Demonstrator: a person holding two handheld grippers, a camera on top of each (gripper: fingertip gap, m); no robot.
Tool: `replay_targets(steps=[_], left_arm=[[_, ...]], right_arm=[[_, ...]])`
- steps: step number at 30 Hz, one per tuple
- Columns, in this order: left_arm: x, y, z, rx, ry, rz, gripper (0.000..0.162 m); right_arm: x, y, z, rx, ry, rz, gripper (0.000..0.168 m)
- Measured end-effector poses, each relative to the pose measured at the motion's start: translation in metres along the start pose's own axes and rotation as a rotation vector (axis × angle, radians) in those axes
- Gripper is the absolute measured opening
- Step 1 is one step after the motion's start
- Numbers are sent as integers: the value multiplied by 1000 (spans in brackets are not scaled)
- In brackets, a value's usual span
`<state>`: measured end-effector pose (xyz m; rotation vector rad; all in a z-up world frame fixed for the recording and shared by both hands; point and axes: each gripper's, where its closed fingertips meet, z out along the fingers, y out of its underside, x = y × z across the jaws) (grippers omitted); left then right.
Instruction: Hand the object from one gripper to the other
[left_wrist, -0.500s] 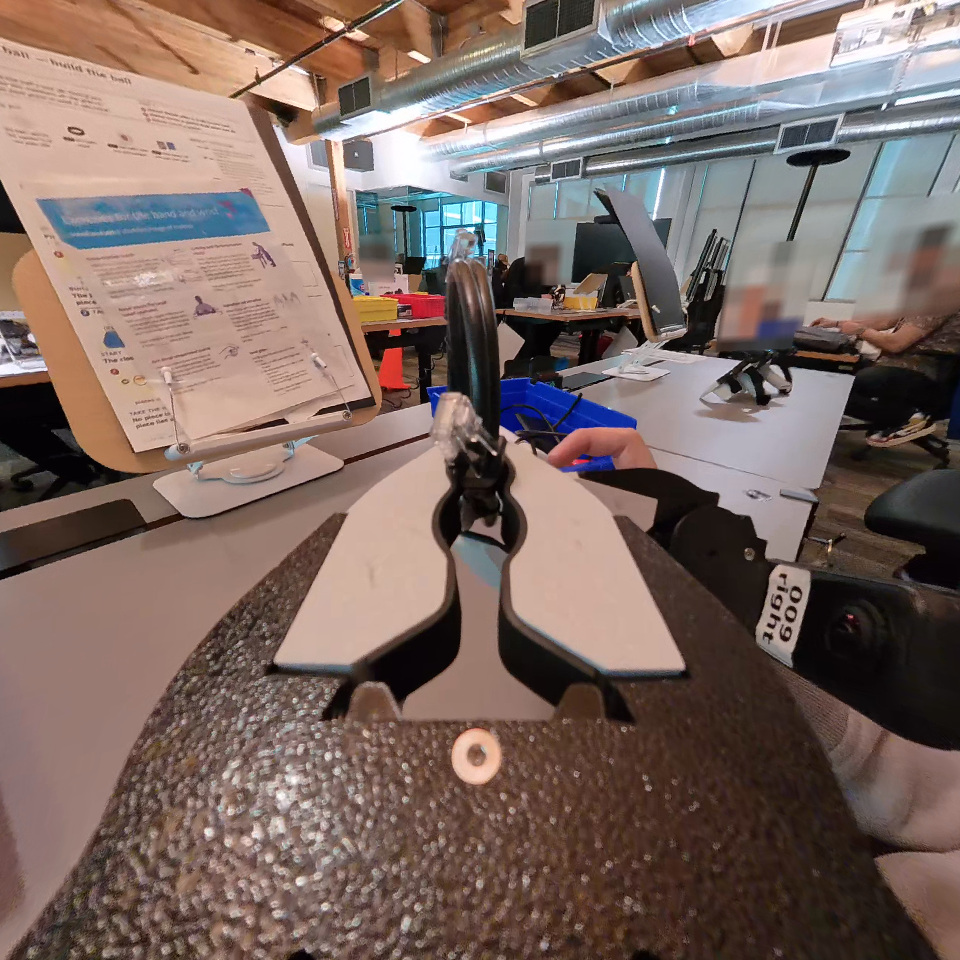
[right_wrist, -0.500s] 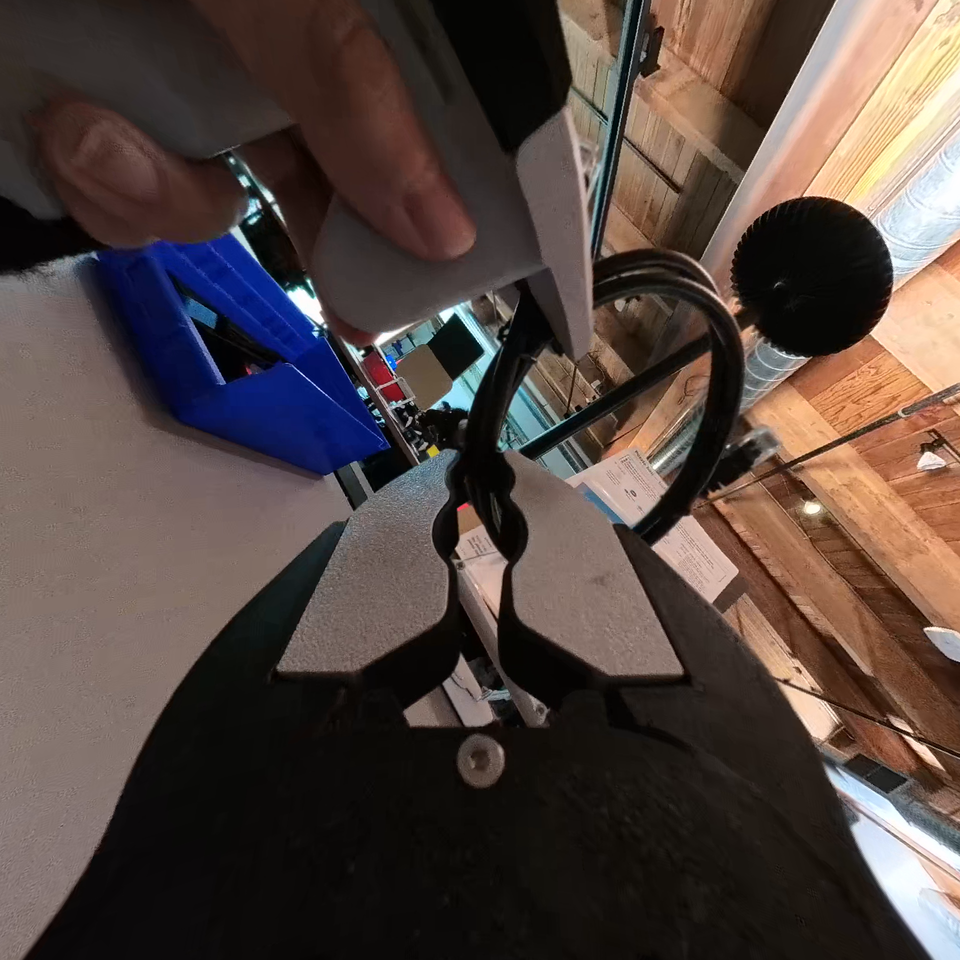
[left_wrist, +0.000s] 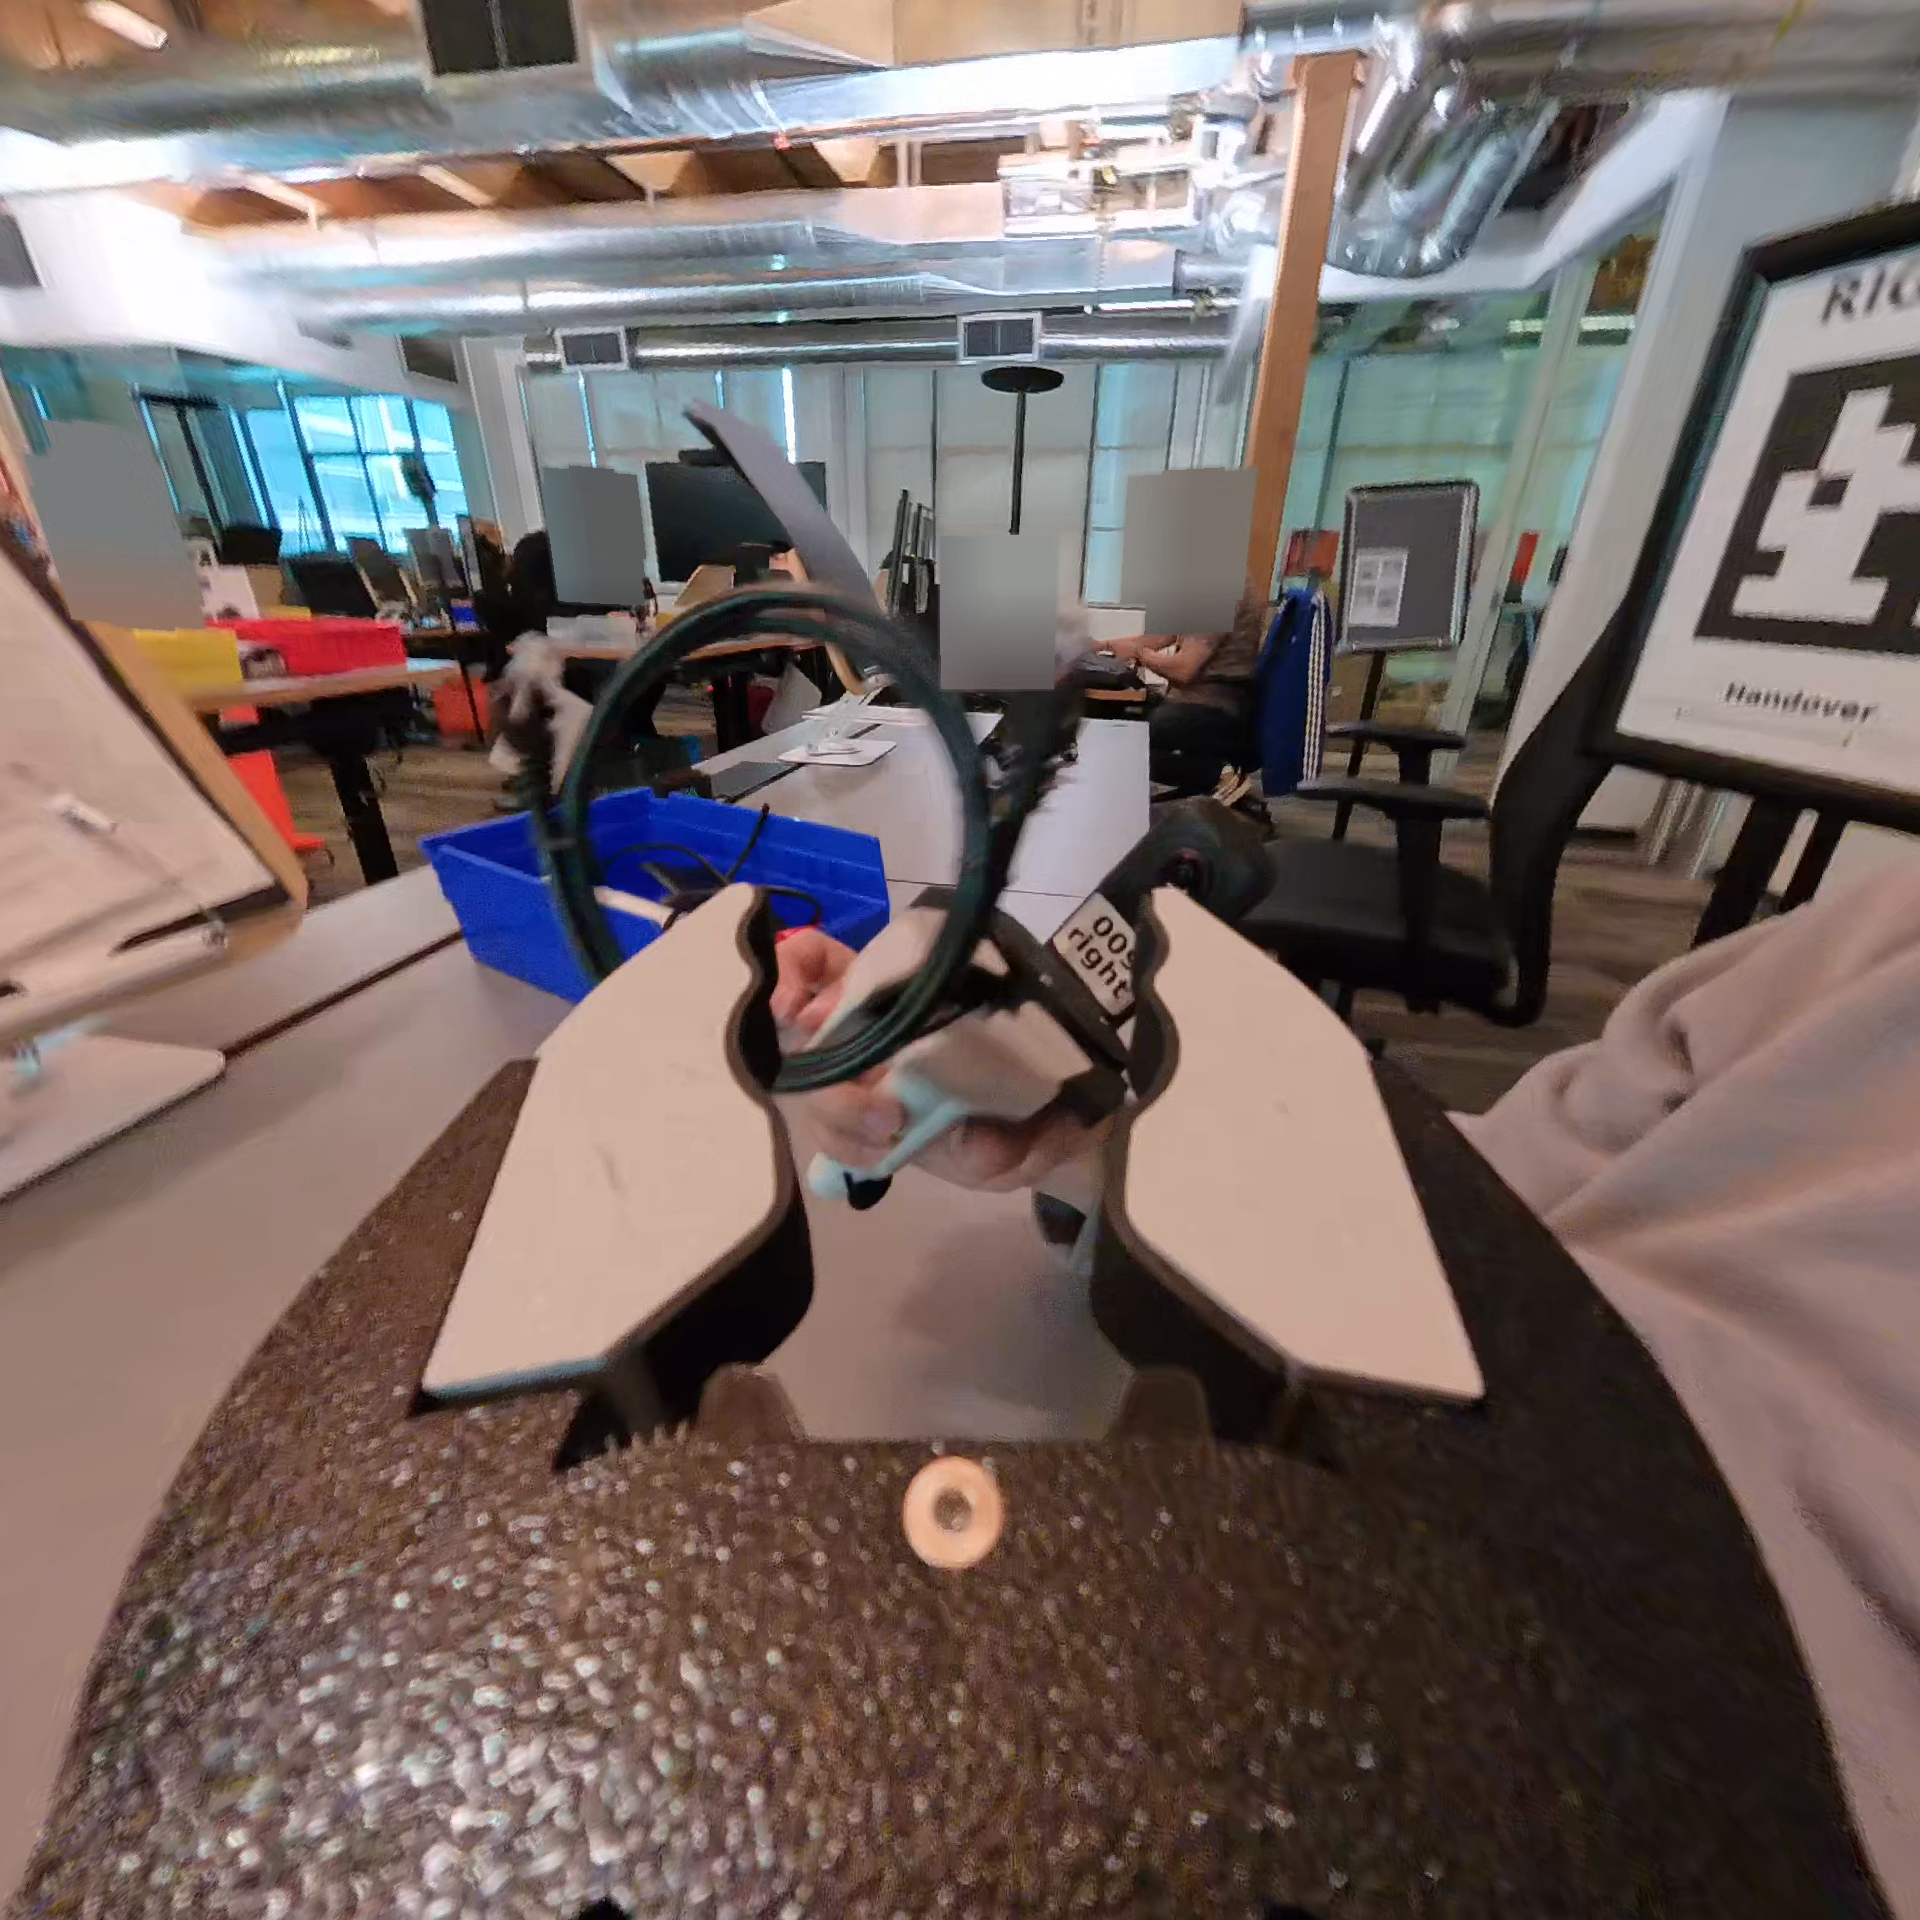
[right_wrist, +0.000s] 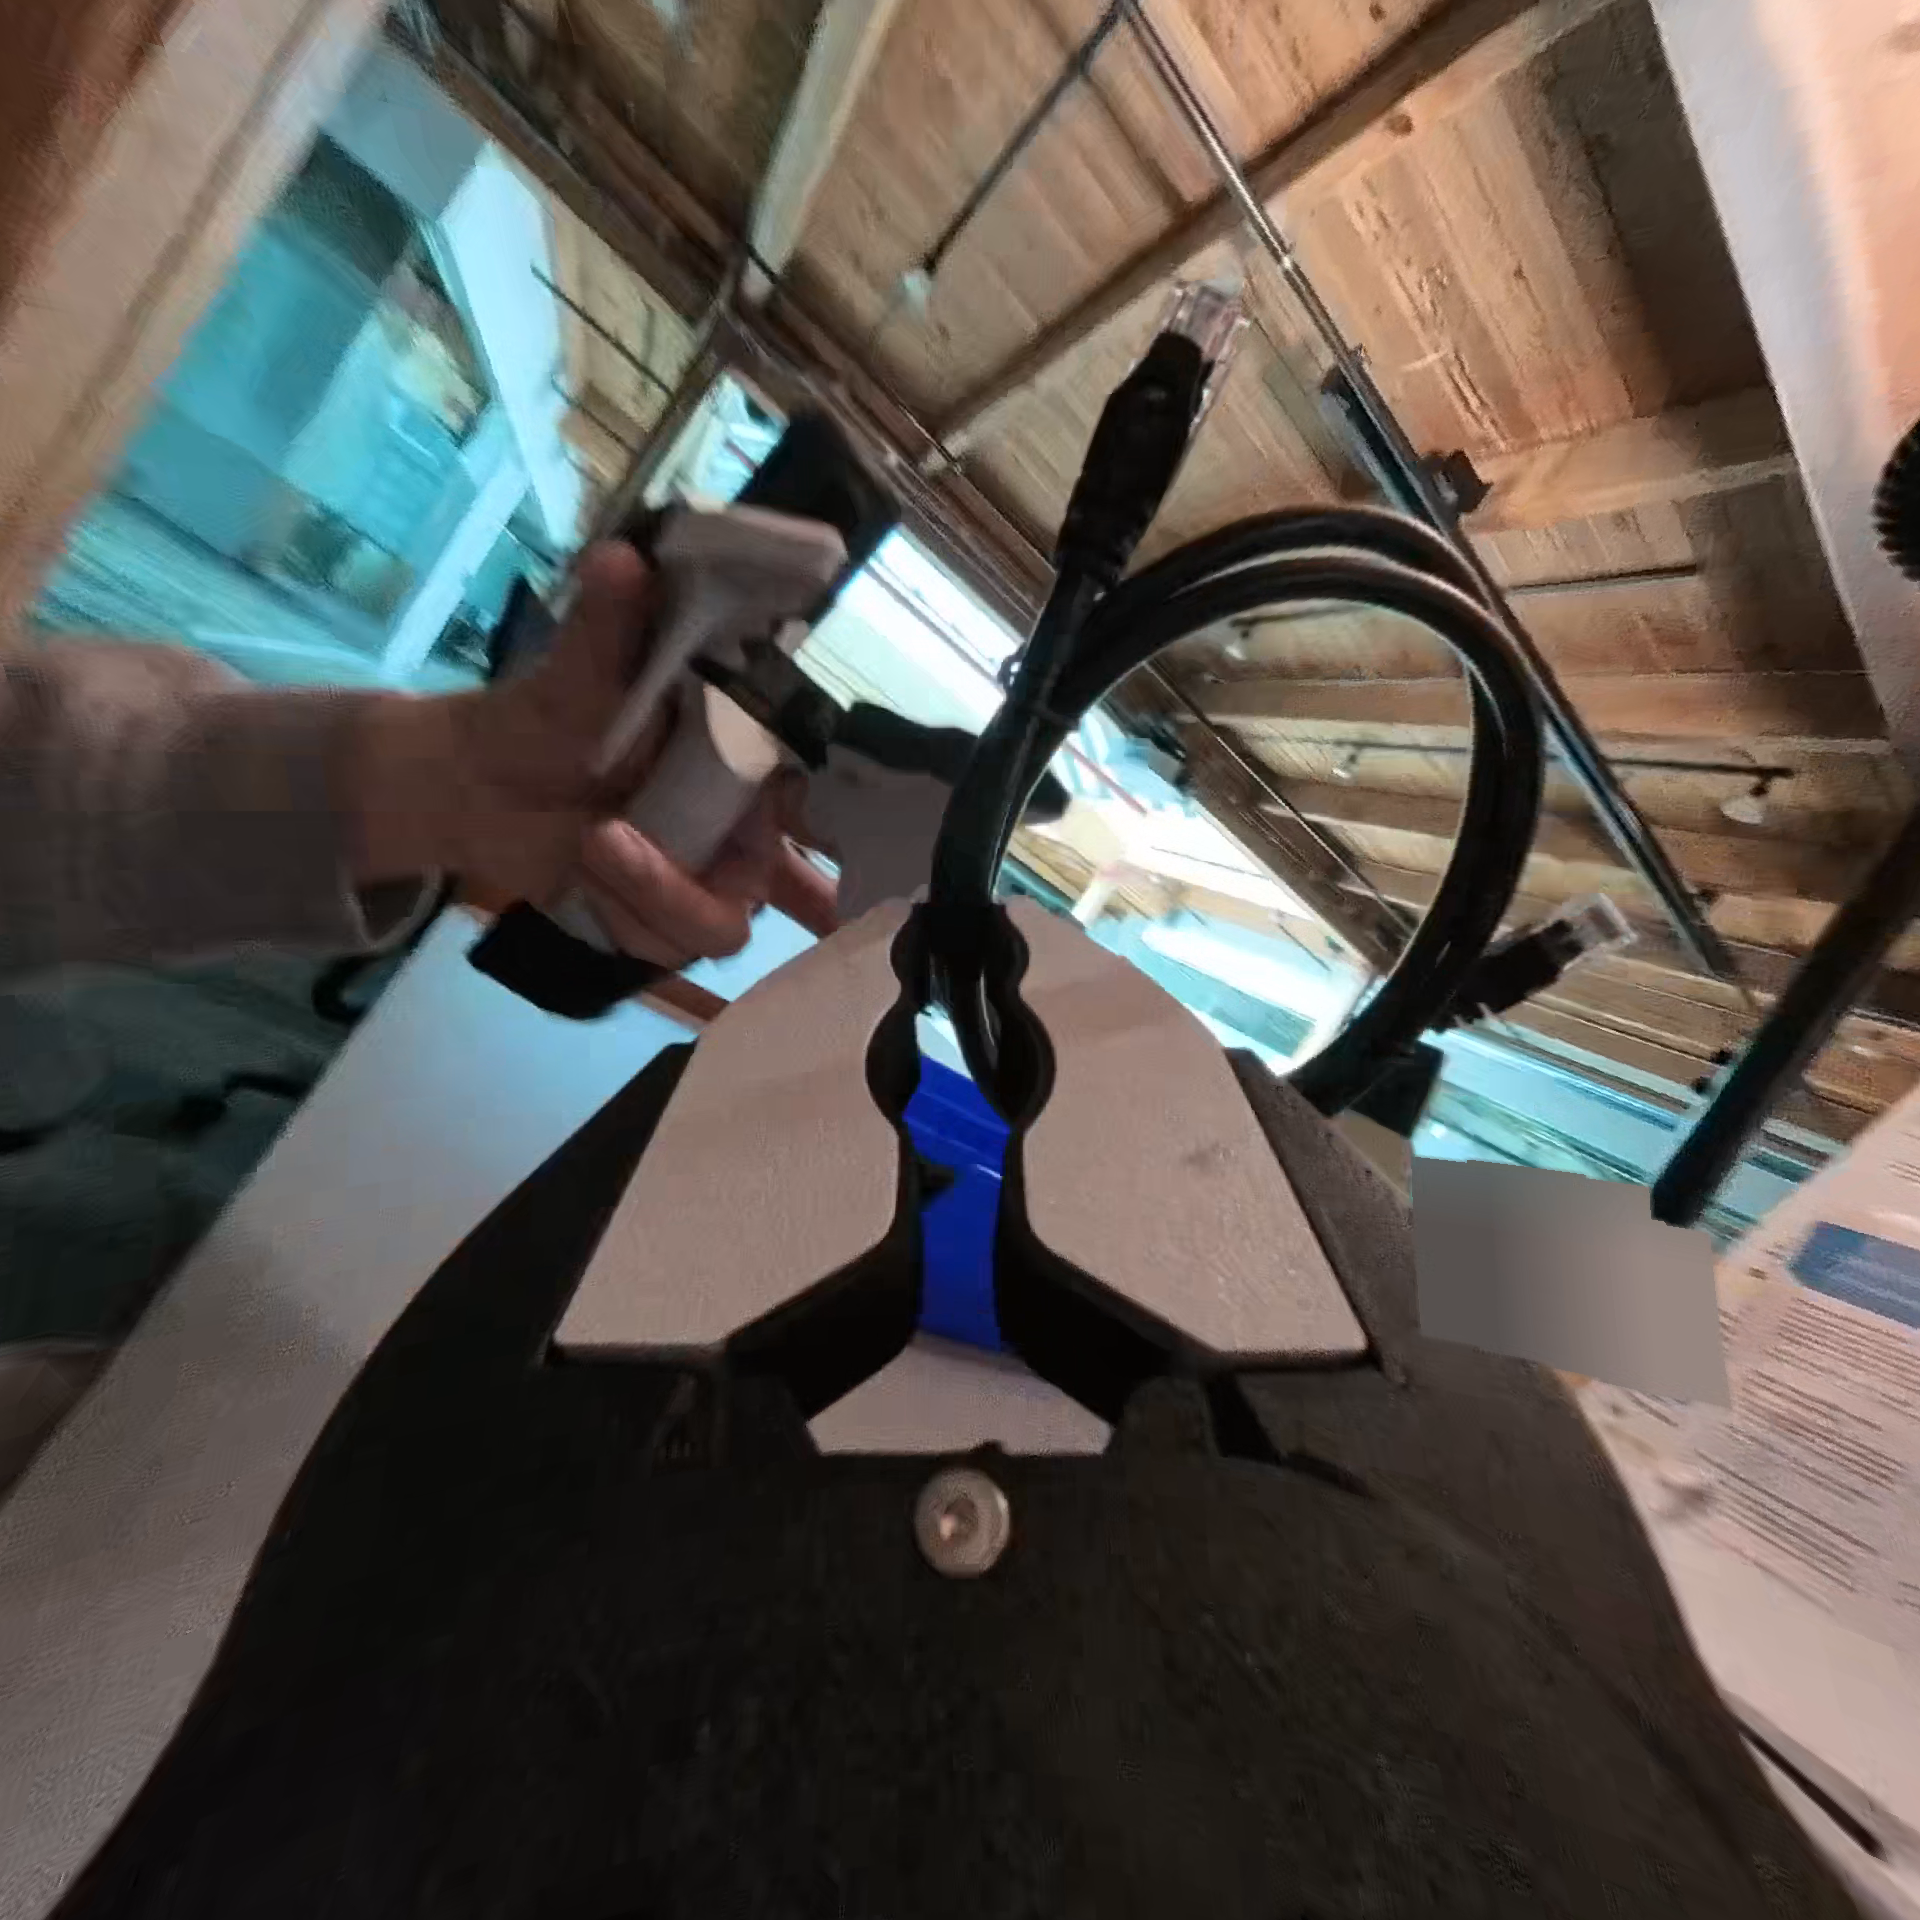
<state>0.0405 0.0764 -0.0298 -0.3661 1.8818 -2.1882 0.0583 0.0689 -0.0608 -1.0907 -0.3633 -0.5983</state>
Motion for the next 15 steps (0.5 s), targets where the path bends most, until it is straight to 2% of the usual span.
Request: replay_targets(steps=[3, 6, 9, 15], left_arm=[[-29, 5, -7, 52, -59, -175, 62], [-43, 21, -3, 63, -27, -369, 65], [-37, 36, 3, 54, 102, -407, 68], [10, 26, -4, 171, 450, -367, 46]], right_arm=[[-17, -19, -9, 112, -164, 114, 10], [-36, -42, -14, 235, -303, 220, 10], [-49, -60, -22, 344, -436, 348, 10], [-55, -69, -31, 399, -583, 542, 10]])
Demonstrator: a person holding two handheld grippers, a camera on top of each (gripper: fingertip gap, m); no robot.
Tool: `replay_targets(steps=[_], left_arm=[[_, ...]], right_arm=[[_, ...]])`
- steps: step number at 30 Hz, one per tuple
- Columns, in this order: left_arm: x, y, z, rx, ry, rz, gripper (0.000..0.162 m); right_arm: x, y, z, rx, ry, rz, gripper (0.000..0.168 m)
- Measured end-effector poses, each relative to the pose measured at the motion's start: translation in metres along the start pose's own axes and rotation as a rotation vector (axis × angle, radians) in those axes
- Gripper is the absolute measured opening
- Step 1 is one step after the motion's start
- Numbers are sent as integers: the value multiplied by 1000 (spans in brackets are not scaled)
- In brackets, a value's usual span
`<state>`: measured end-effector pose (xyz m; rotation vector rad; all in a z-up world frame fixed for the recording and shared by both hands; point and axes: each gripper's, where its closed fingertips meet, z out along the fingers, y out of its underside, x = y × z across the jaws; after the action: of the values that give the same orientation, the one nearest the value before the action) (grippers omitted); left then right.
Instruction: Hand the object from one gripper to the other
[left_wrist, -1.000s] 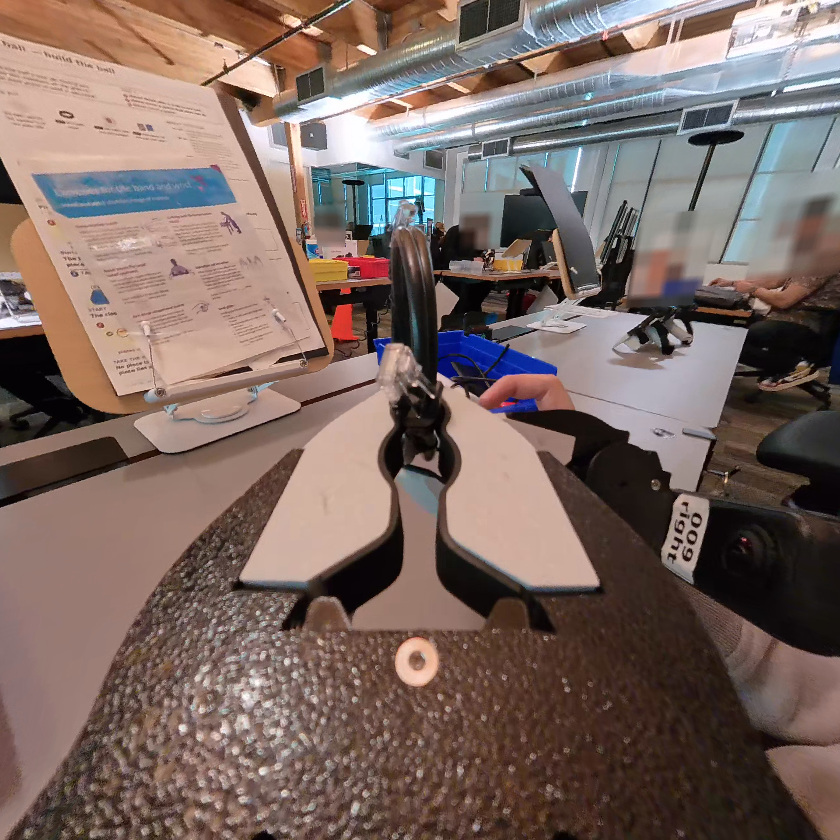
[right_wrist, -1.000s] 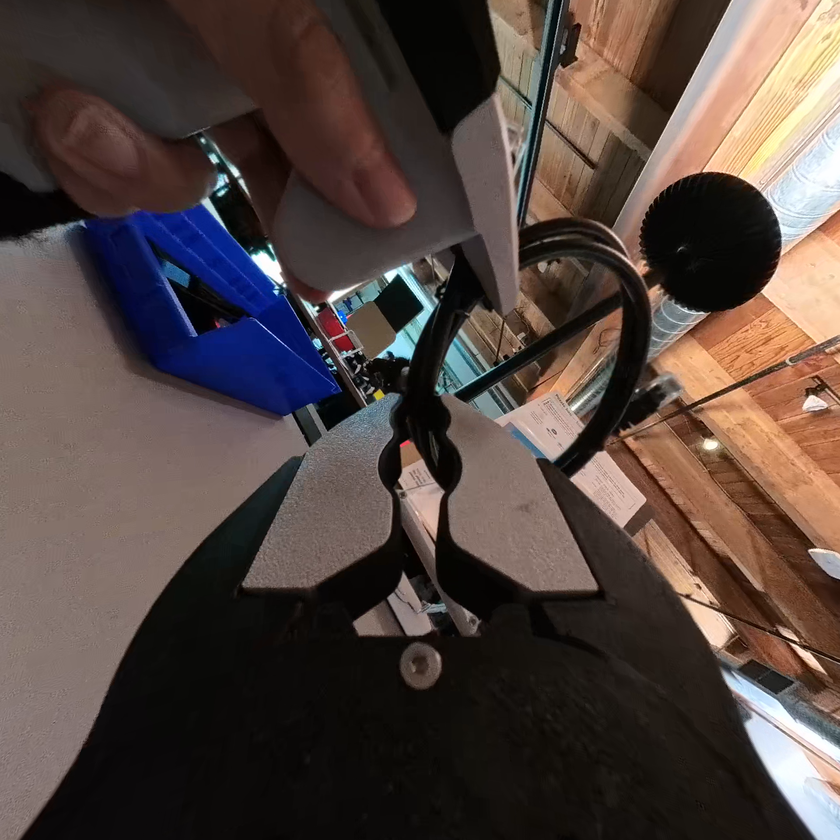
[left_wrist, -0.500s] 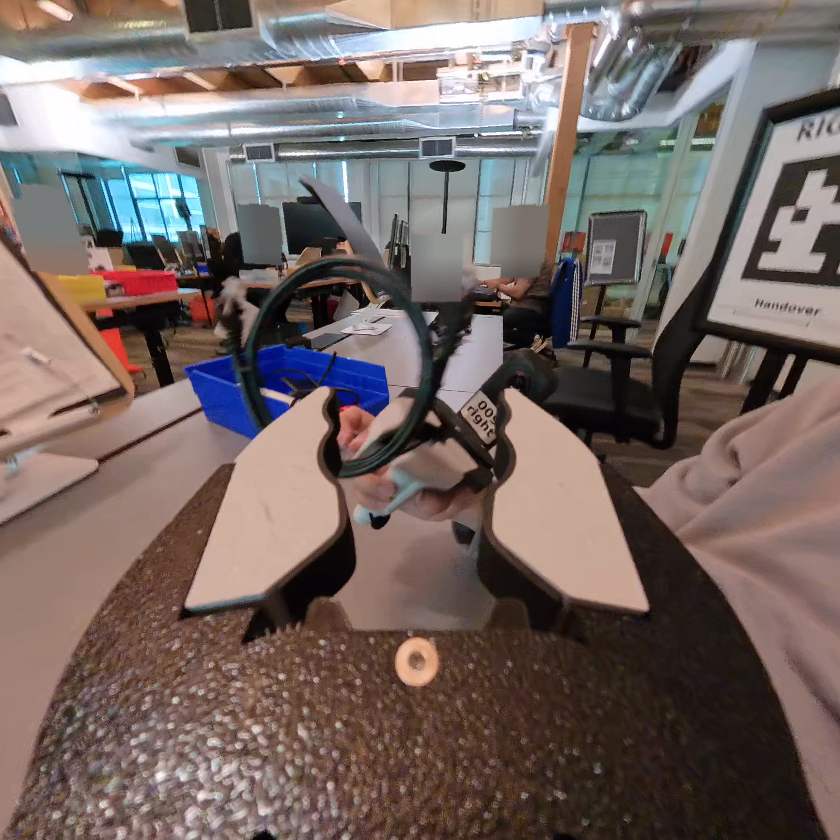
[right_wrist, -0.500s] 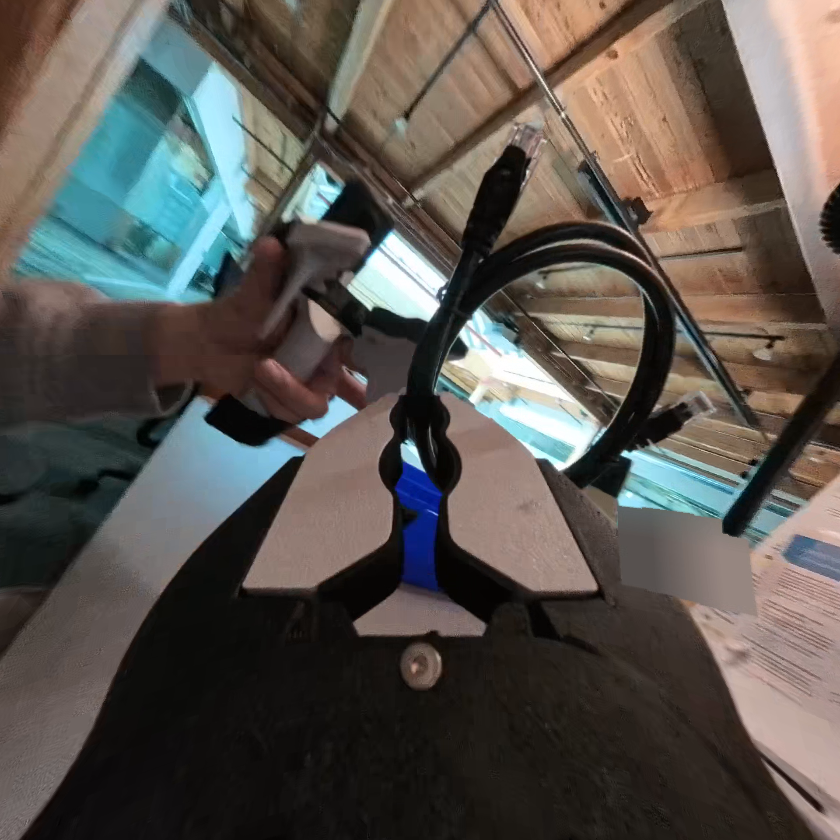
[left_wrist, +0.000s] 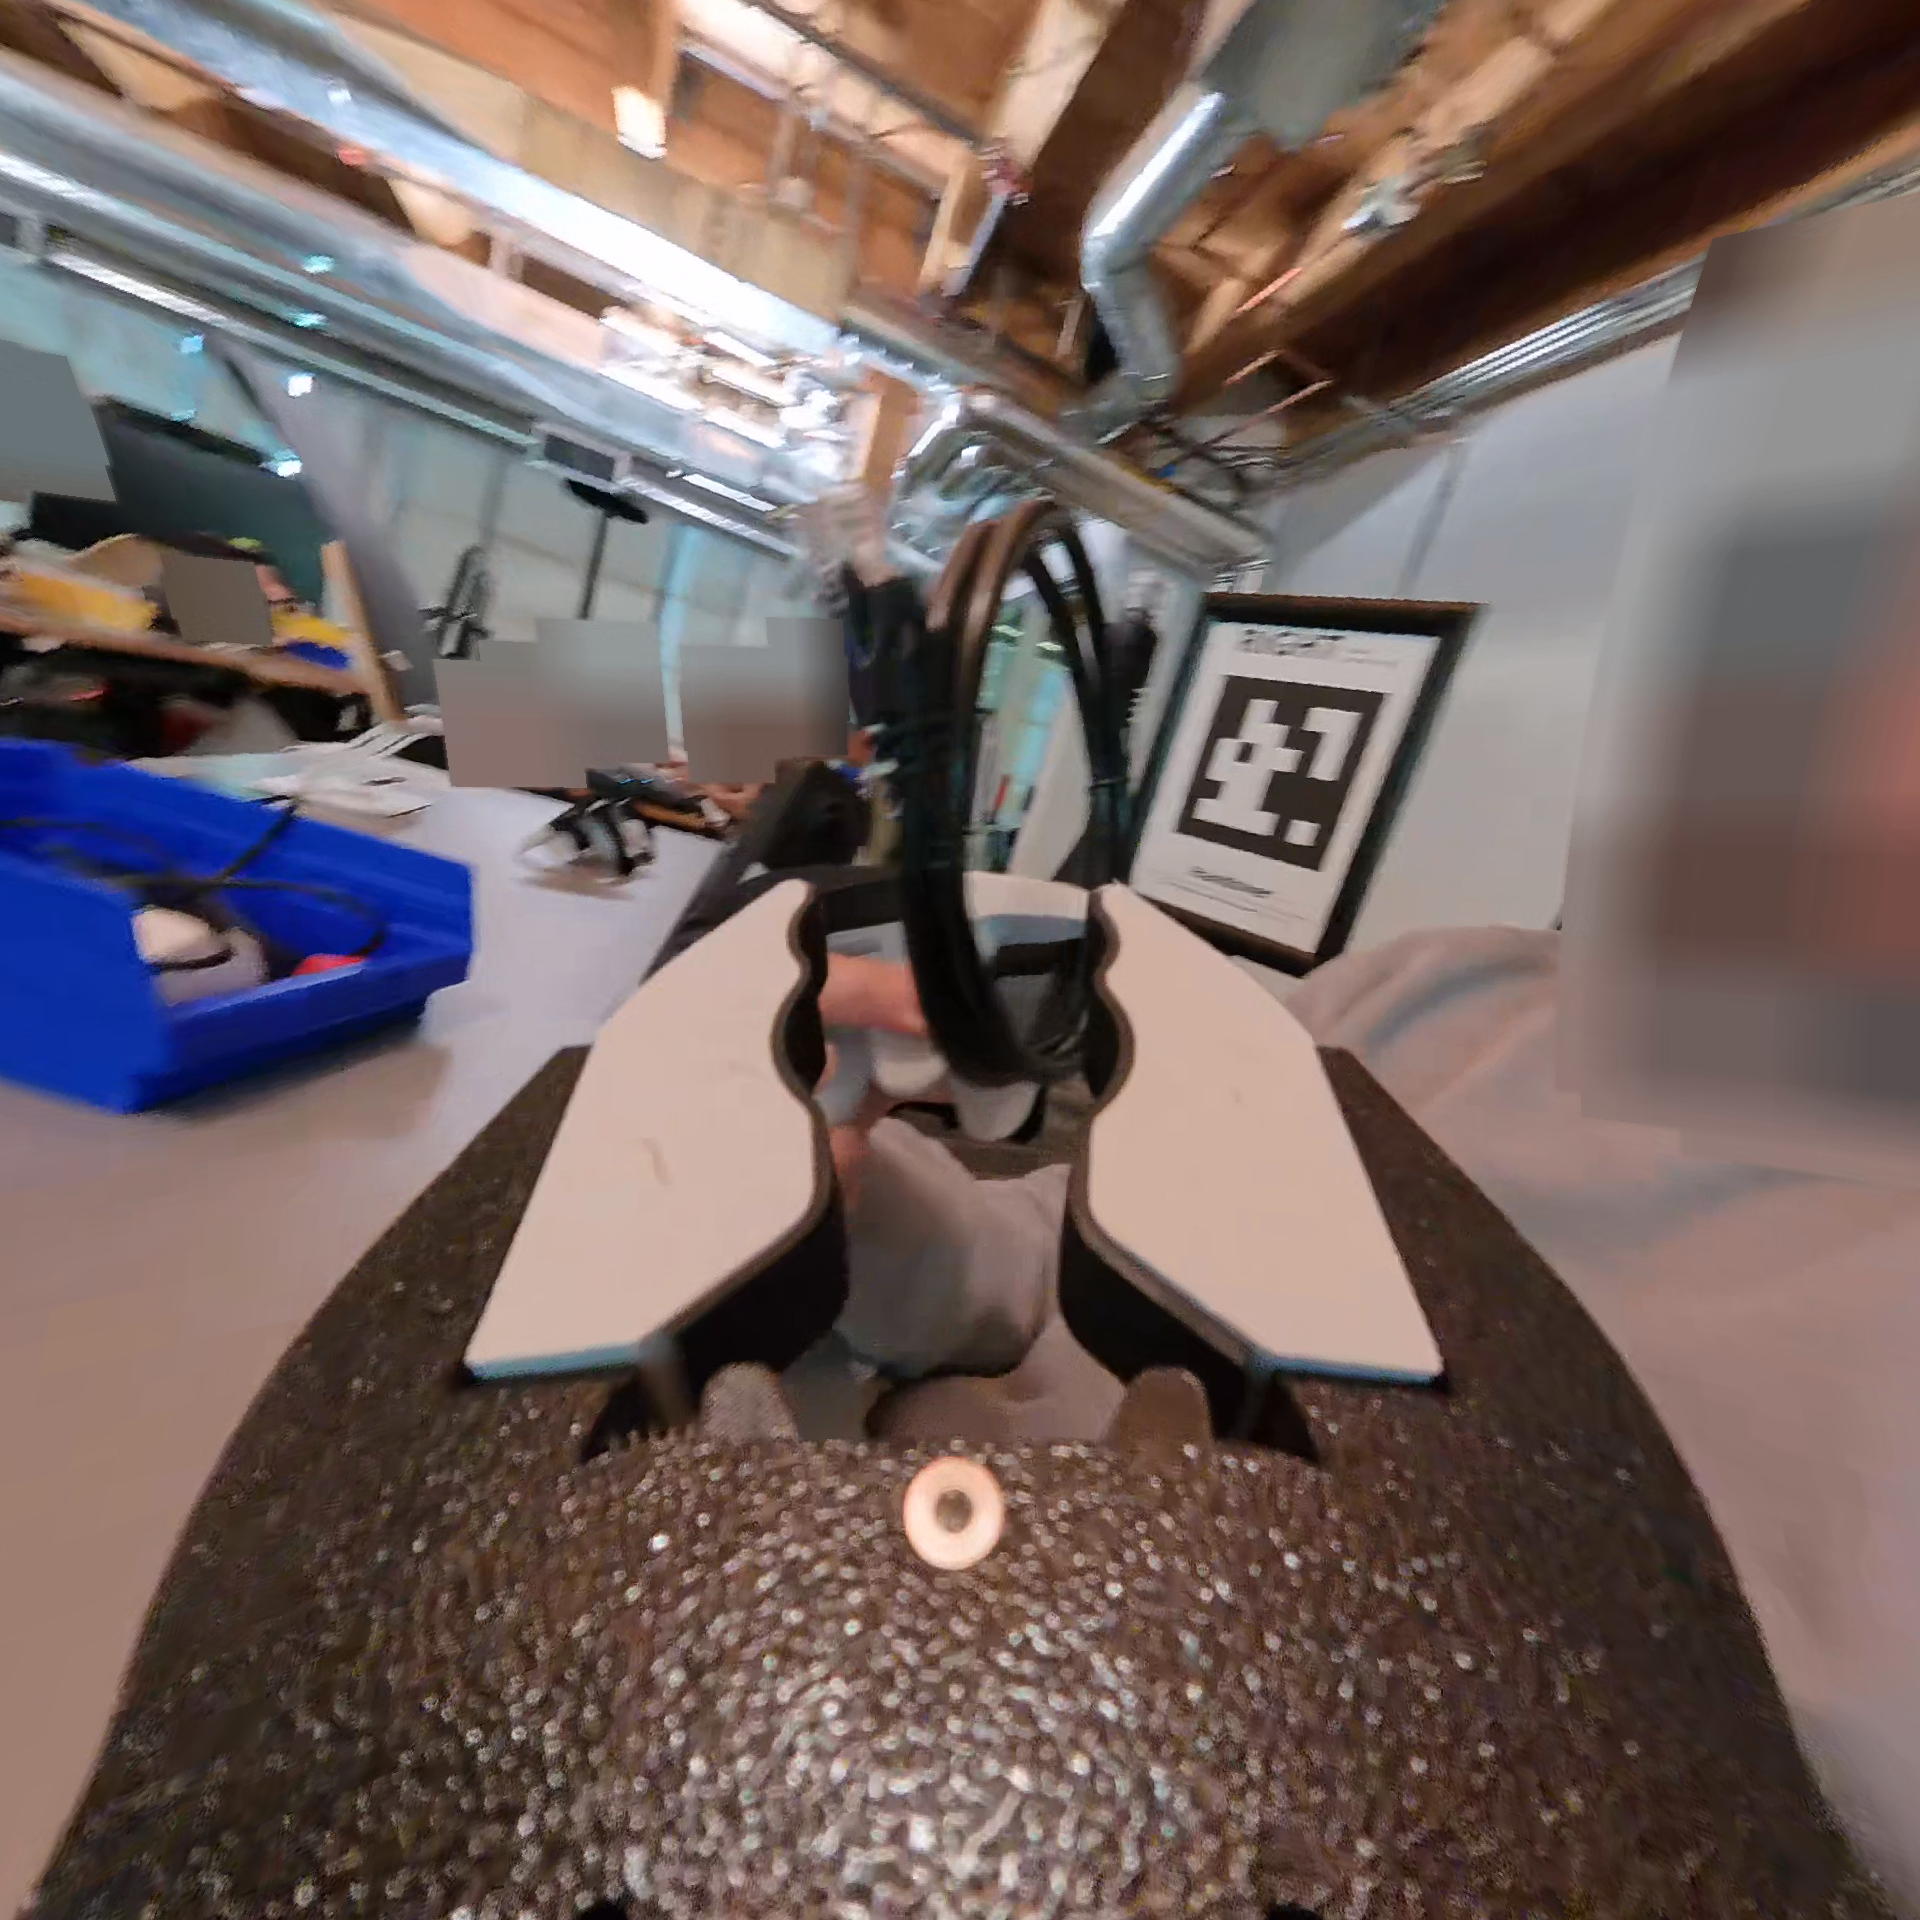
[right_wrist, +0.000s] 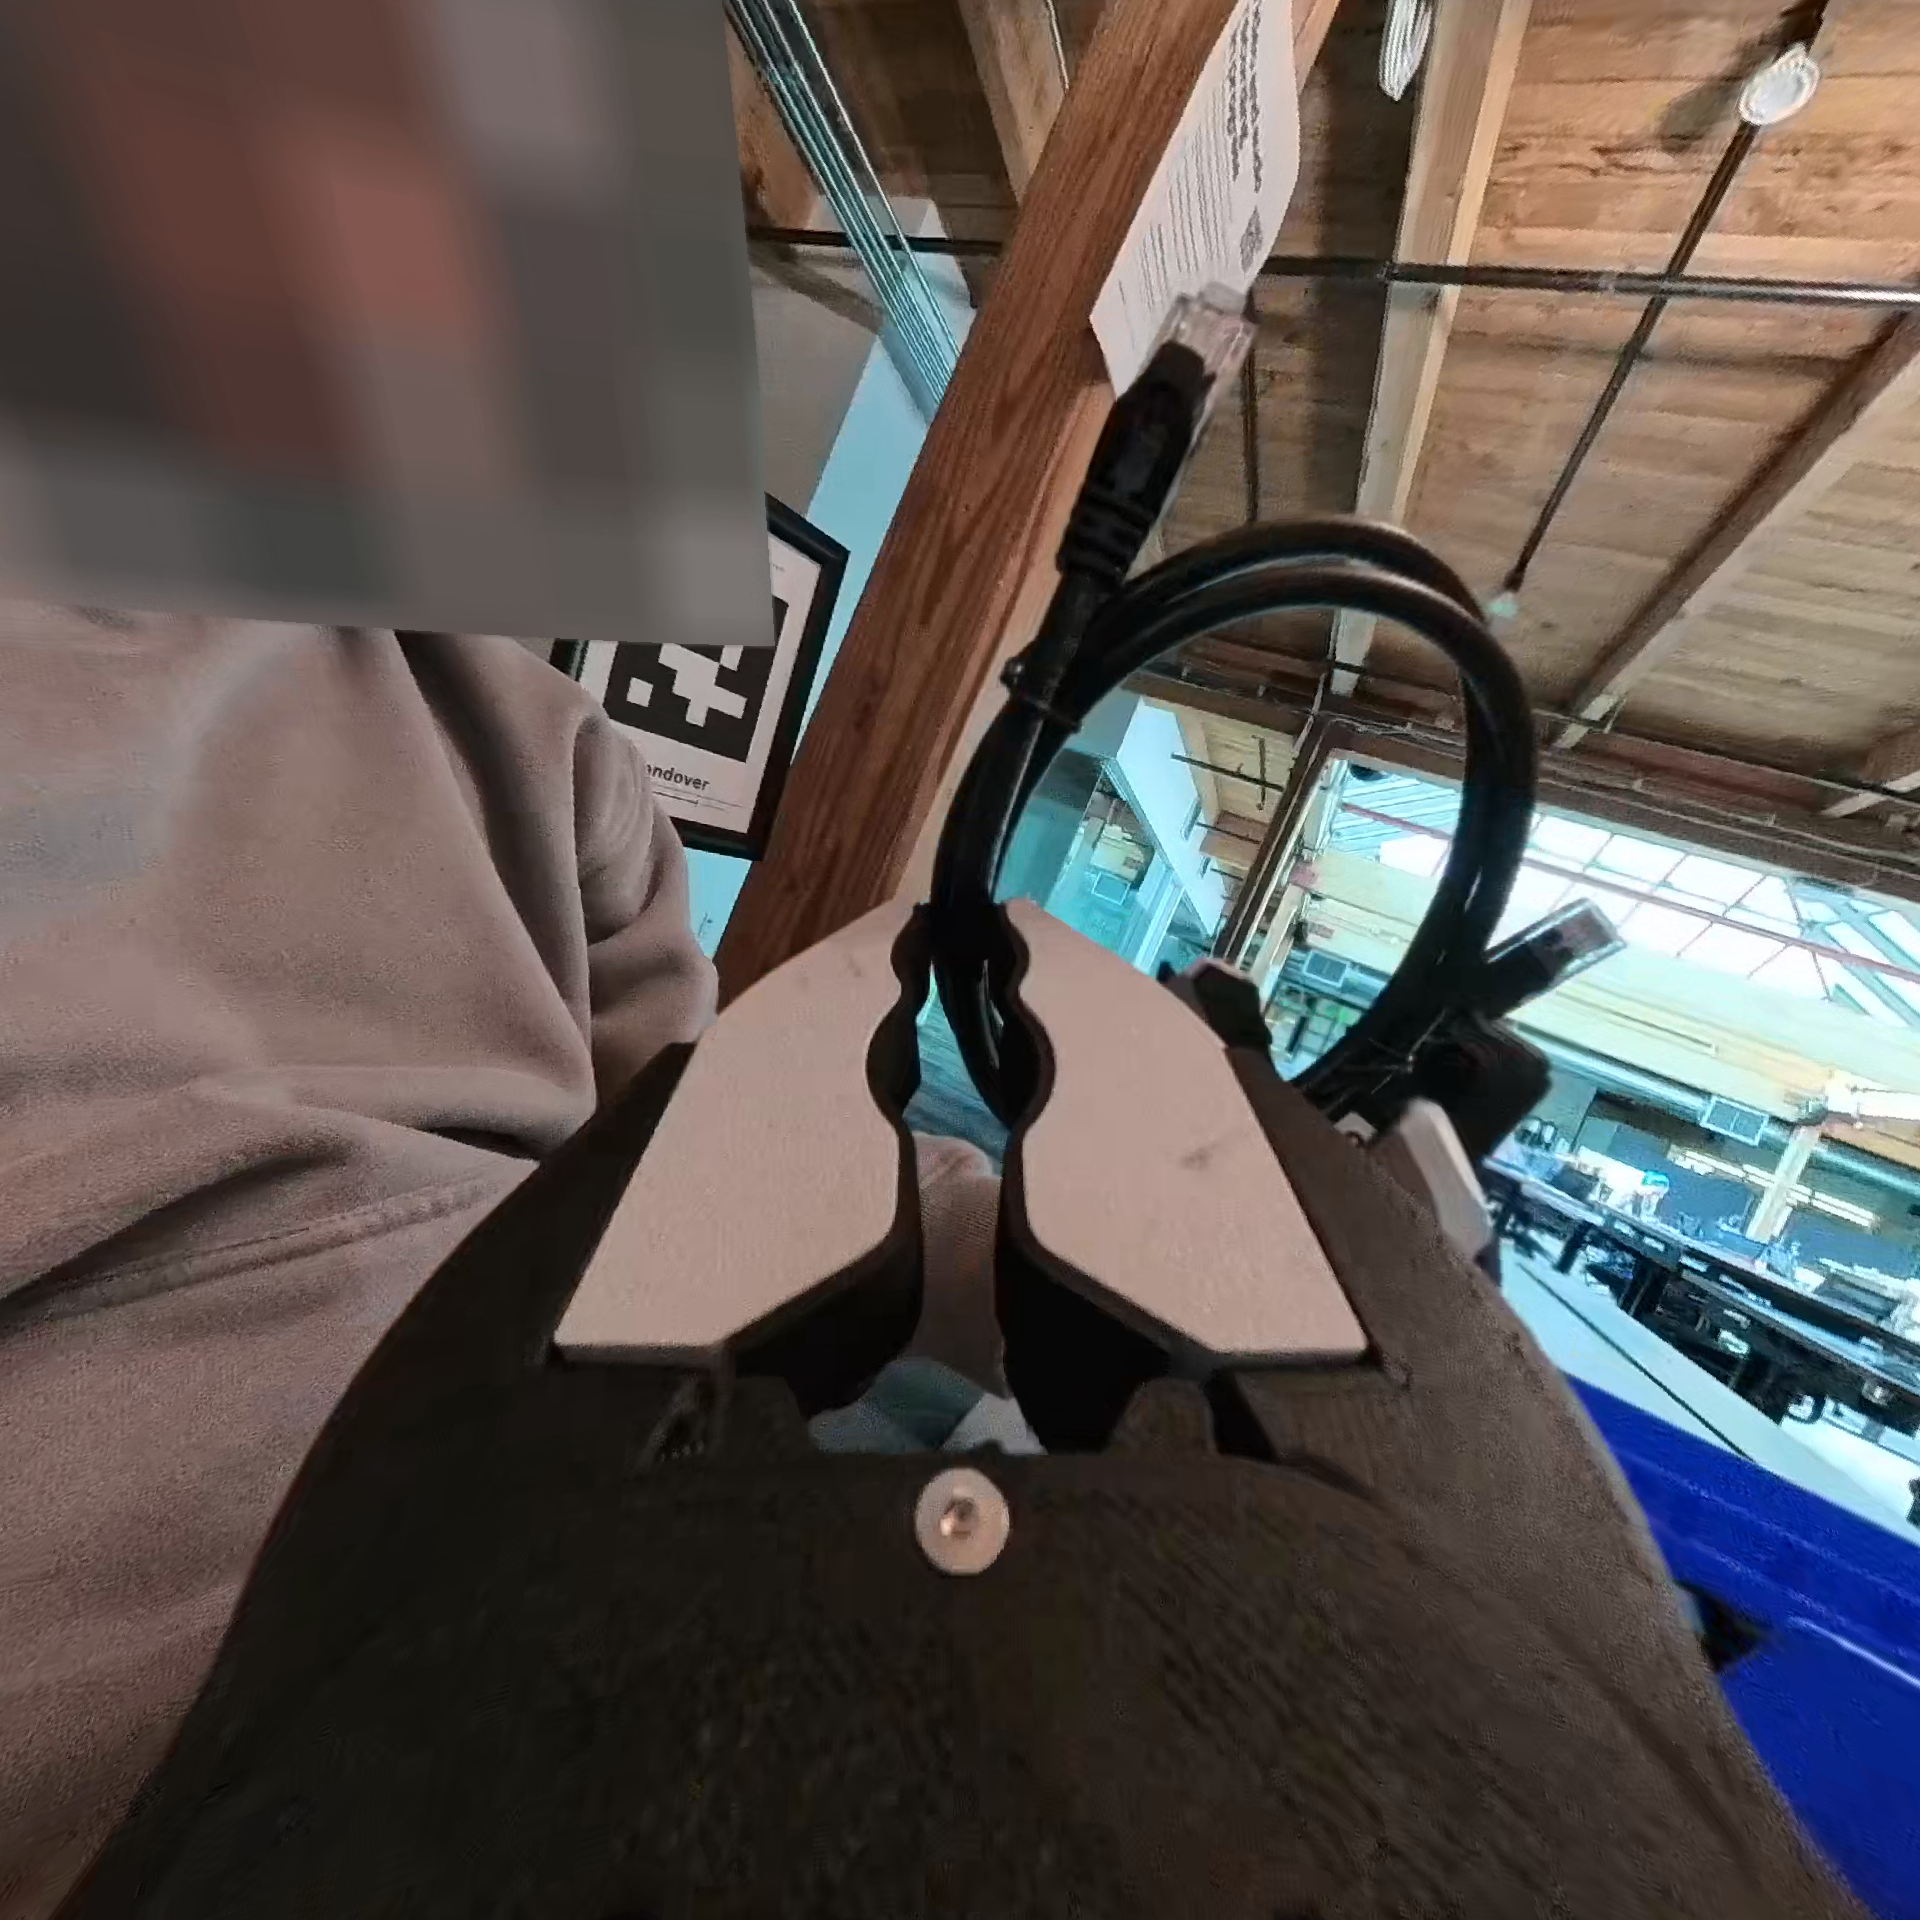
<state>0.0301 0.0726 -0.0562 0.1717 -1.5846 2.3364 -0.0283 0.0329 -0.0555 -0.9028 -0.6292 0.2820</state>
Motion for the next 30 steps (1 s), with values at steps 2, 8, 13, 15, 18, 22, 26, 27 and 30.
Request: replay_targets(steps=[2, 8, 13, 15, 18, 22, 26, 27, 30], left_arm=[[7, -1, 0, 18, 36, 44, 37], [-22, -4, -13, -34, -187, 228, 12], [-59, -19, -39, -48, -509, 234, 11], [-73, -19, -51, -94, -645, 240, 11], [-80, -14, -59, -174, -734, 247, 11], [-81, -15, -64, -258, -813, 351, 11], [-82, -22, -67, -291, -900, 447, 11], [-83, -23, -66, -296, -929, 473, 11], [-85, -24, -62, -310, -997, 573, 11]], right_arm=[[-1, 2, 0, -8, -9, 22, 10], [30, 4, -12, -25, 184, 0, 14], [89, 15, -46, -119, 607, -8, 25], [105, 23, -60, -215, 749, -57, 36], [119, 26, -75, -316, 912, -154, 34], [129, 21, -98, -360, 1066, -179, 24], [133, 33, -107, -469, 1118, -152, 25], [136, 36, -112, -499, 1164, -157, 28], [141, 45, -124, -565, 1252, -184, 34]])
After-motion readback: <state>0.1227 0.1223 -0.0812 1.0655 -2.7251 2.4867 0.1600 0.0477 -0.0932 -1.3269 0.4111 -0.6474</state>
